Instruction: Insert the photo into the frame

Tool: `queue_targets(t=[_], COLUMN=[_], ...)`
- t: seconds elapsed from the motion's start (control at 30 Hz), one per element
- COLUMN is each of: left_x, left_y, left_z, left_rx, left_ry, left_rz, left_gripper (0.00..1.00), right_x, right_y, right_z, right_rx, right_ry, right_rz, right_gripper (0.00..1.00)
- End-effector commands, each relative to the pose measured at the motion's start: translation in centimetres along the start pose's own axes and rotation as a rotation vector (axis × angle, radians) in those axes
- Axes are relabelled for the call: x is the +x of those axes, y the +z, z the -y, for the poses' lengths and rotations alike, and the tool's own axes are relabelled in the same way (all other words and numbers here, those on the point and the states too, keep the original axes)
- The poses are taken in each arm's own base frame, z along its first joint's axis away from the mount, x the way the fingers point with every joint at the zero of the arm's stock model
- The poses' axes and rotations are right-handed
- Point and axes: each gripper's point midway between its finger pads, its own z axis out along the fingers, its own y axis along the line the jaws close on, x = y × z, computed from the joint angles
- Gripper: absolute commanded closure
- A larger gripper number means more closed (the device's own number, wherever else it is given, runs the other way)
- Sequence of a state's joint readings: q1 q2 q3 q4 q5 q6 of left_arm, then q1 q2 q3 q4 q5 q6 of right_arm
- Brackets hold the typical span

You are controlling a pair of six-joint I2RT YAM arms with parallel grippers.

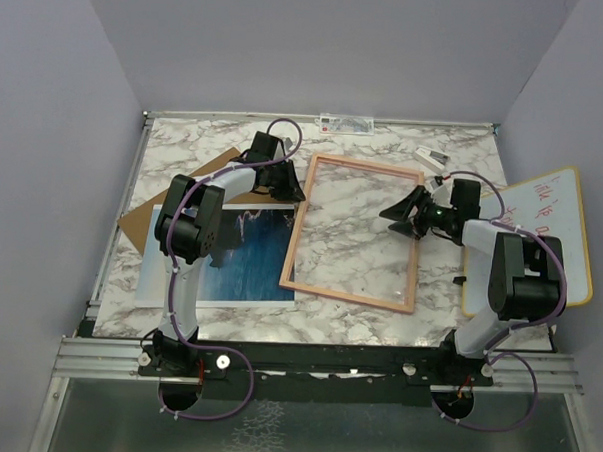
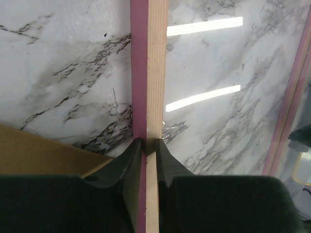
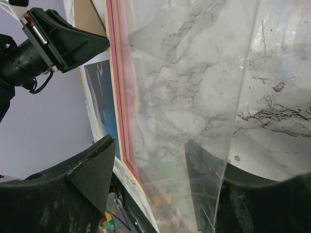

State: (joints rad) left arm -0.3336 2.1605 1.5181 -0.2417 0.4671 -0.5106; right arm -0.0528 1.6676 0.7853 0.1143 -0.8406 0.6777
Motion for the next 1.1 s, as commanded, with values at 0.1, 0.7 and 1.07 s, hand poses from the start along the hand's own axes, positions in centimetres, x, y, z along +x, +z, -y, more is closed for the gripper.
queue_targets(t=[0.1,0.7,1.07], left_x=[3.6,3.5,3.2], left_y=[1.9,1.9,1.9], left_z=[-4.4,-4.3,-4.0], left_rx=[-0.146,-0.145,-0.140], left_ry=[-0.013,-0.028,-0.025], left_rz=[-0.088,-0.085,-0.080], left_gripper=[0.83,0.83,0.83], right_x=[-1.1,-0.4,-1.1], right_y=[-0.4,-0.7,-2.3], right_z=[-0.9,2.1,3.5], right_rx=[0.051,0.346,0.534], right_ry=[-0.038,0.083,0.049], right_rz=[0.022,-0.017,0.019], right_gripper=[0.26,0.08,0.07])
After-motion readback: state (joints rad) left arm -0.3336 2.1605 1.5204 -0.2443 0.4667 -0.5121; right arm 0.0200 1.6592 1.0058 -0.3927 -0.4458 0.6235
